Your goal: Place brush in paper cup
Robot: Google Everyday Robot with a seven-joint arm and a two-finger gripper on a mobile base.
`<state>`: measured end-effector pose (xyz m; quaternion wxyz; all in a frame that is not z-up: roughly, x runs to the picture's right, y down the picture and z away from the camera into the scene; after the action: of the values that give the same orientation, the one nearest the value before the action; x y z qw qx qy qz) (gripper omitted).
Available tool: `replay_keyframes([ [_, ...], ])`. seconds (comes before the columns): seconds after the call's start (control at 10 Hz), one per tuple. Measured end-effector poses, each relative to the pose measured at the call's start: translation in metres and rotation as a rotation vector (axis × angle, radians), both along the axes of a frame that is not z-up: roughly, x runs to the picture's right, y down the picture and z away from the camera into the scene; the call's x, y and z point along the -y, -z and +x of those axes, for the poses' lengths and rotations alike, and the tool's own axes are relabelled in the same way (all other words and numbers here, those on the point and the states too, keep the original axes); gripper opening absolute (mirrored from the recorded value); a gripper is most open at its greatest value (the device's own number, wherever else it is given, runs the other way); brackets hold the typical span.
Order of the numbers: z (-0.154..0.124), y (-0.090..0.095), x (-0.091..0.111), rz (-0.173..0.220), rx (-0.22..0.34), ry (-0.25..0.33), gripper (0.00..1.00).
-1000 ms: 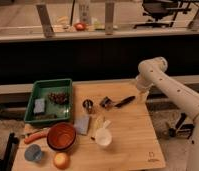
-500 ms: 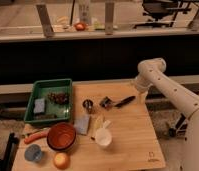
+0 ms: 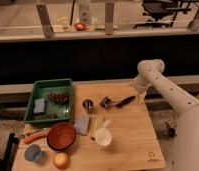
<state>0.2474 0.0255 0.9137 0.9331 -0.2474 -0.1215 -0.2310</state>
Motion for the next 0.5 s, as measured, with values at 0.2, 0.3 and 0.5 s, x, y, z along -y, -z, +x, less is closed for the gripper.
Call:
replay_keyframes([
  [0.2, -0.001, -0.007, 0.000, -0.012, 0.004, 0.001, 0.80],
  [0.3, -0.003, -0.011, 0.000, -0.015, 0.007, 0.005, 0.80],
  [0.5, -0.009, -0.018, -0.003, -0.029, 0.015, 0.009, 0.80],
])
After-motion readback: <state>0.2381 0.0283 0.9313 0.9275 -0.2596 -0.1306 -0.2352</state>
